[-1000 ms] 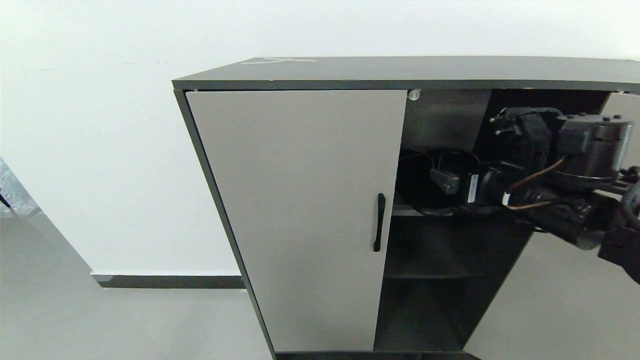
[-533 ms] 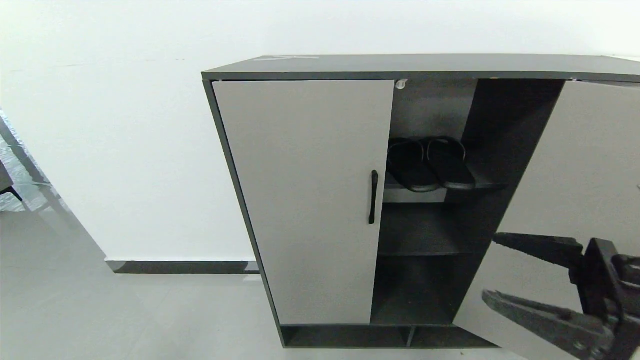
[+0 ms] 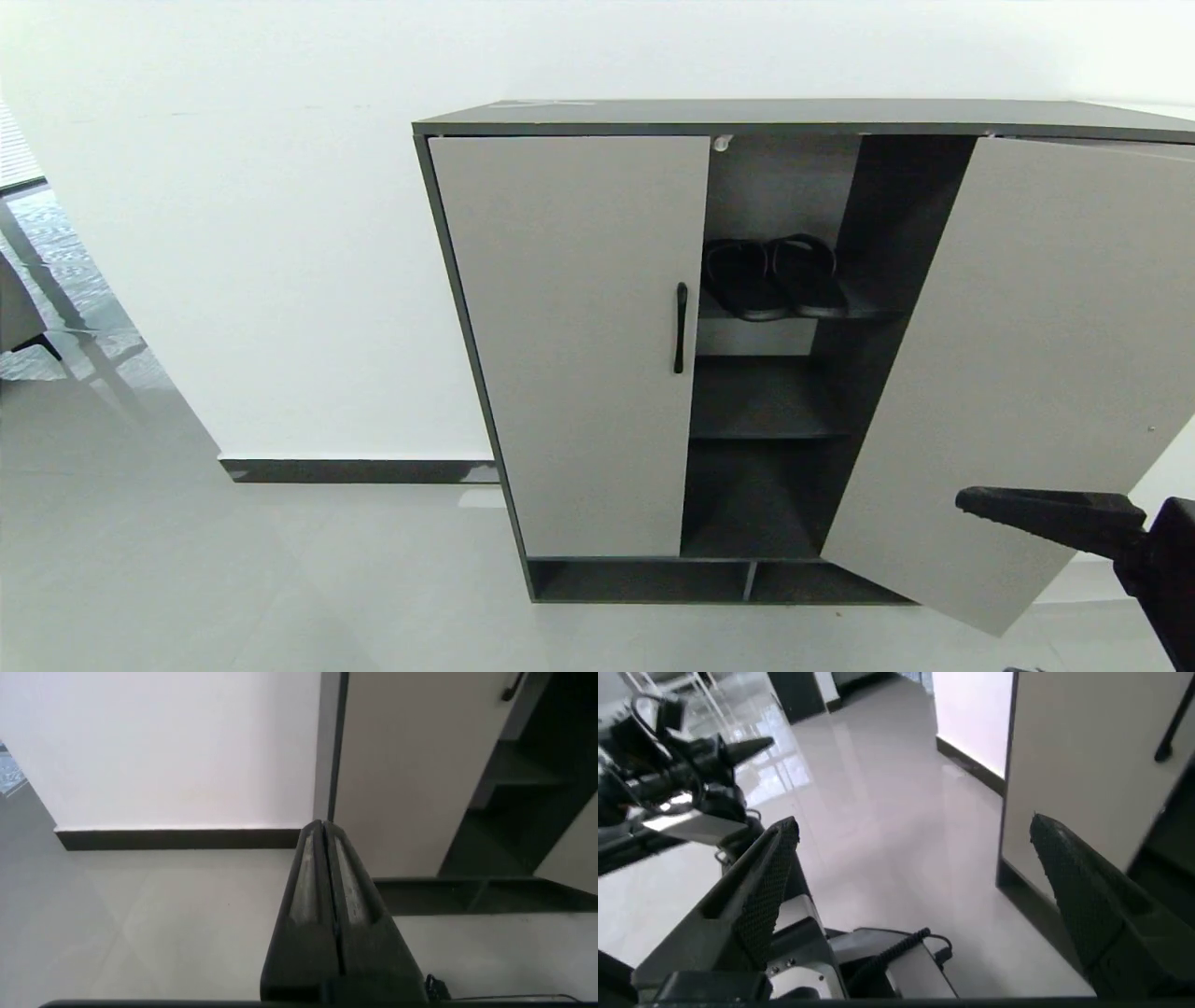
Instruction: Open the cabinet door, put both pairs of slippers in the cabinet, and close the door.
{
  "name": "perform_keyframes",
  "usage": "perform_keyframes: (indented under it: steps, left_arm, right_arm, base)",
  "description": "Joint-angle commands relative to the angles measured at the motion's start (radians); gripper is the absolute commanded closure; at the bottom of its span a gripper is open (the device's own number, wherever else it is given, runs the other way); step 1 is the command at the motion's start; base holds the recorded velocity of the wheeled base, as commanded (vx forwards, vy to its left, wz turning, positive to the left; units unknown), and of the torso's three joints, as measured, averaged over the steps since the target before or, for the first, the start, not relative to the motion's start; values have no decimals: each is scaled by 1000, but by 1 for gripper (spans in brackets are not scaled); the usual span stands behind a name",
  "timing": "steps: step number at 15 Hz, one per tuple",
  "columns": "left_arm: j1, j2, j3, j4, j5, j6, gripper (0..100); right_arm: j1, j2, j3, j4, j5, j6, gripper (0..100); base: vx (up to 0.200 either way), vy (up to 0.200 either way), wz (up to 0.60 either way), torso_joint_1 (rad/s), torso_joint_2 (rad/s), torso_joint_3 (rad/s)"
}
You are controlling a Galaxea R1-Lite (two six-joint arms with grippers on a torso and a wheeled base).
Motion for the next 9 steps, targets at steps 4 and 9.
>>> perform_keyframes:
  steps: [4,9]
  left_arm:
    - [0,1,0,0,-2,-1,100]
    - [0,1,0,0,-2,-2,100]
  right_arm:
    - [0,7,1,-2,2,-2,0]
    - [0,13,3,-2,2,-4,0]
  base:
    - [0,-200,0,1,4,2]
    - [0,-200,0,1,5,1]
